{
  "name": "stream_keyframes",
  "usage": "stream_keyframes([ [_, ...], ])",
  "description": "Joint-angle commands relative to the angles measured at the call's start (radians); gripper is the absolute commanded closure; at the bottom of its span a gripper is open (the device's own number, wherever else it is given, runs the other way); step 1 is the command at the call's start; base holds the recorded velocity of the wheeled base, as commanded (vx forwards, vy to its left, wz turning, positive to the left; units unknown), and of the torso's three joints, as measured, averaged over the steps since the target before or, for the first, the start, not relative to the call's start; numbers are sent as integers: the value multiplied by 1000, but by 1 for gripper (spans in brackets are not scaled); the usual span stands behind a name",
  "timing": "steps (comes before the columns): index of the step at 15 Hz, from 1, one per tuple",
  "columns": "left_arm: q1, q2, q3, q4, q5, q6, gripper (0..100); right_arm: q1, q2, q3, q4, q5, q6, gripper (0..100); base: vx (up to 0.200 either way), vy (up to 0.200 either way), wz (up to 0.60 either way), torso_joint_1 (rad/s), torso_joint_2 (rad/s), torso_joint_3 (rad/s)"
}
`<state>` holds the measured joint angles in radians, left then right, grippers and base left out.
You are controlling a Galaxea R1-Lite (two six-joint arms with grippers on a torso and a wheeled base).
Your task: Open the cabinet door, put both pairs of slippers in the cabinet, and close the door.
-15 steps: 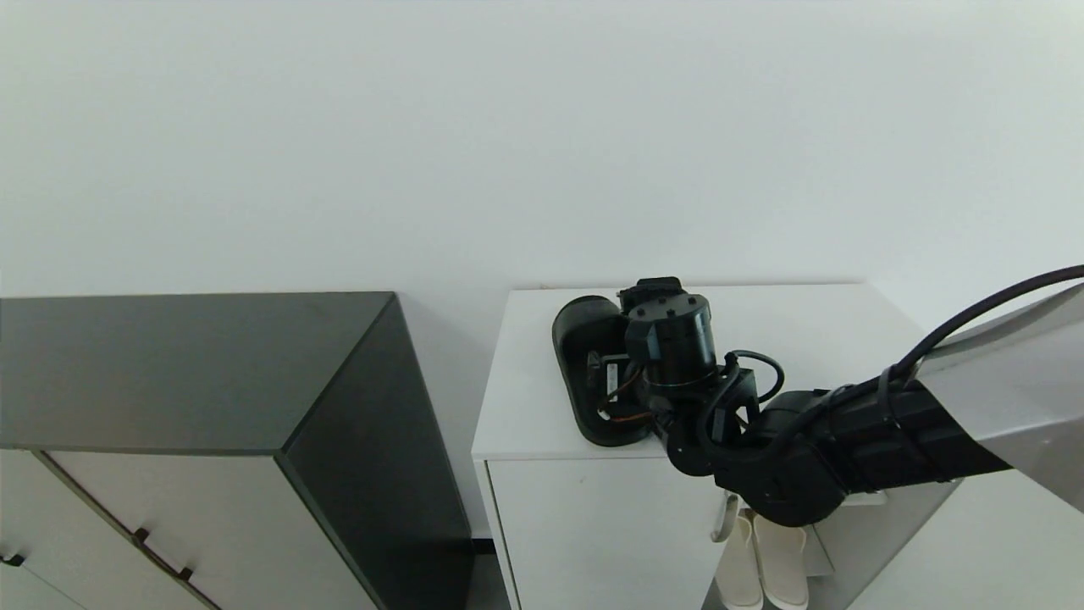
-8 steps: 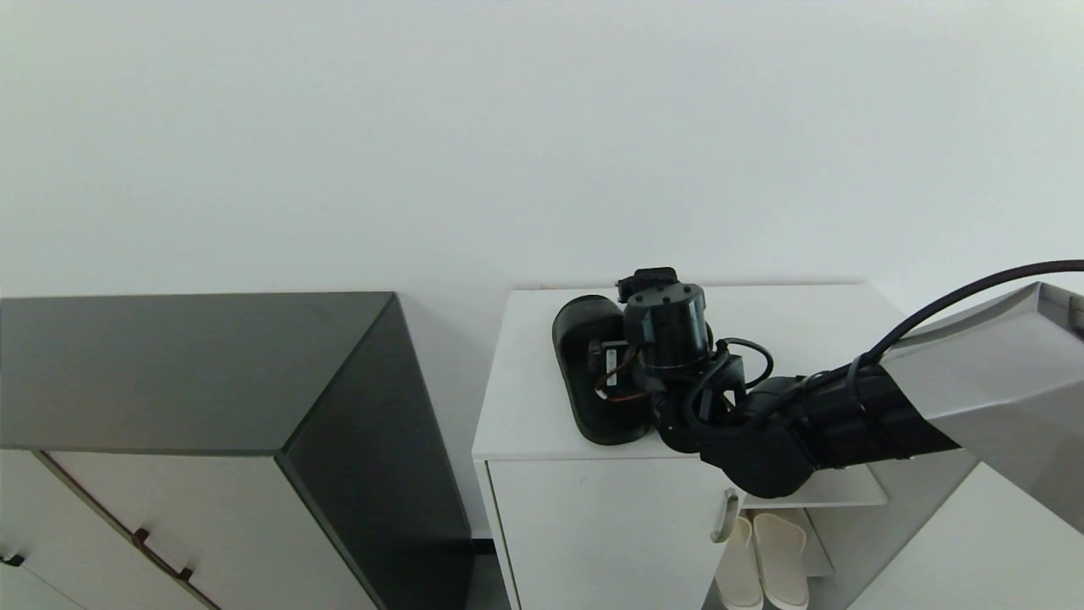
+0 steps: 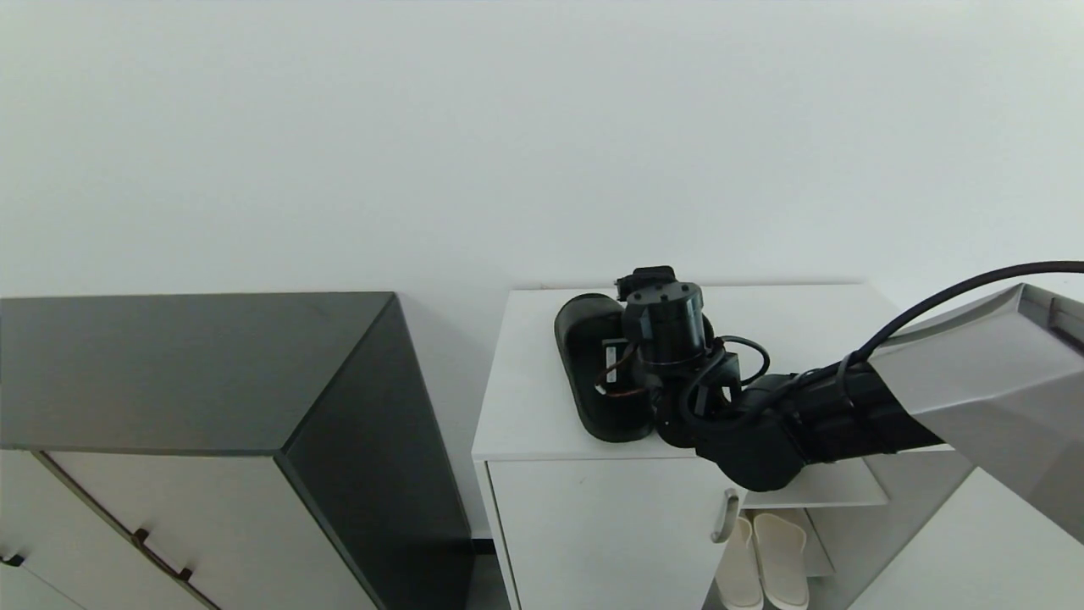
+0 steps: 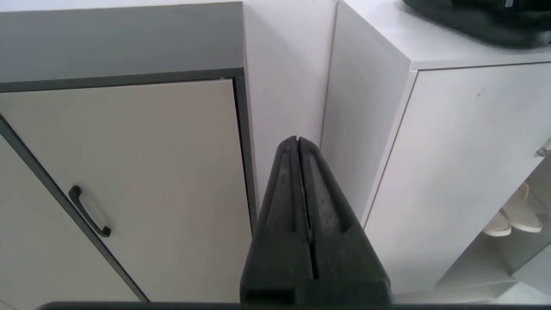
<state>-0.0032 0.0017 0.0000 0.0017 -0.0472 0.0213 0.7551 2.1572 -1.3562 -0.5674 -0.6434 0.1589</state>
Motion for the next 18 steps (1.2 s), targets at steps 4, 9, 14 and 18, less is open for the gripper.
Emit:
stream_keyframes([
  [4,0,0,0,0,1,0,100,53,-155,114,0,18,-41,100,0,0,0,0,0,0],
  [9,0,0,0,0,3,-4,100,105,-419,428,-2,169,-36,100,0,0,0,0,0,0],
  [14,0,0,0,-2,7,-6,100,115,-435,454,3,180,-38,100,0,0,0,0,0,0],
  [18,0,0,0,0,7,-6,100,115,-424,453,1,180,-36,100,-50,0,0,-1,2,1],
])
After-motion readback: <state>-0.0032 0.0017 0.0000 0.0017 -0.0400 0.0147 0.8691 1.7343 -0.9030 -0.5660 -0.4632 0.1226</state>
